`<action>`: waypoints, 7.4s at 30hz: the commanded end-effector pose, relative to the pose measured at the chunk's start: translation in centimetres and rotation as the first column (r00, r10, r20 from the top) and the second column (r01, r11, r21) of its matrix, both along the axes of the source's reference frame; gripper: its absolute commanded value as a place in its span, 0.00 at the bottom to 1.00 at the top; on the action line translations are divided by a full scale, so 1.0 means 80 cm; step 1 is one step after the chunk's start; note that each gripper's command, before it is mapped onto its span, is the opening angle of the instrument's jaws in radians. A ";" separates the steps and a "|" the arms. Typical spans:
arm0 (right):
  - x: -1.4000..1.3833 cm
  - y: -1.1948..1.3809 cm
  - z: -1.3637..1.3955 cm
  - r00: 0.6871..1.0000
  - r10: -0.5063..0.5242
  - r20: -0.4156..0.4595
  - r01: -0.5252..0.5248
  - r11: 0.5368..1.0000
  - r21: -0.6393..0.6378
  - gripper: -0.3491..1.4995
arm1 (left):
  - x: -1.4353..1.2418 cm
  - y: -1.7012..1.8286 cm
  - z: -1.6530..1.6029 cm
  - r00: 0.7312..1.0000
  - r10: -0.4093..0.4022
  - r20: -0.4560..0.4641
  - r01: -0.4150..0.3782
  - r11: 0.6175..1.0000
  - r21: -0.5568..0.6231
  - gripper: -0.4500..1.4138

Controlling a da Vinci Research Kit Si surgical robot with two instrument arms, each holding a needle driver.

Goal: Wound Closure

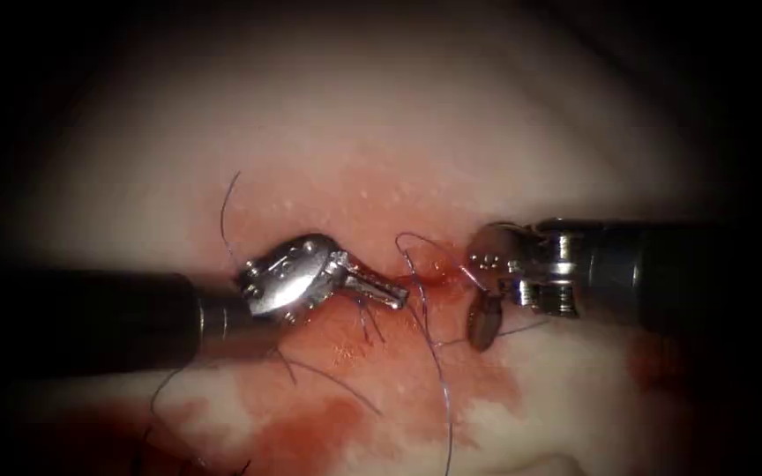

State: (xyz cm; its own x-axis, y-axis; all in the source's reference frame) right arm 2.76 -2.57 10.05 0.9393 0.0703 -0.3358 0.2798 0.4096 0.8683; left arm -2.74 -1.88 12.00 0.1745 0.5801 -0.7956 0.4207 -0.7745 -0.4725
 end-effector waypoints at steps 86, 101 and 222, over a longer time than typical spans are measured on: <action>0.0010 0.0051 -0.0033 0.723 0.528 -0.446 -0.687 0.482 -0.544 0.96 | -0.0071 -0.0161 -0.0101 0.994 0.103 0.029 -0.103 0.995 0.004 0.00; 0.0016 0.0055 -0.0052 0.710 0.558 -0.429 -0.701 0.501 -0.507 0.96 | -0.0070 -0.0161 -0.0101 0.994 0.104 0.030 -0.104 0.995 0.004 0.00; 0.0163 0.0119 0.0015 0.526 0.765 -0.371 -0.767 0.239 -0.596 0.95 | -0.0075 -0.0178 -0.0098 0.994 0.110 0.025 -0.110 0.994 0.000 0.00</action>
State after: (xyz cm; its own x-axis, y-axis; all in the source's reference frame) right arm 3.97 -1.71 10.16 0.5656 0.5347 -0.6278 -0.4846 0.8315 0.2716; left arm -3.28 -3.26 11.17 0.1297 0.5964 -0.7921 0.5115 -0.7246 -0.4619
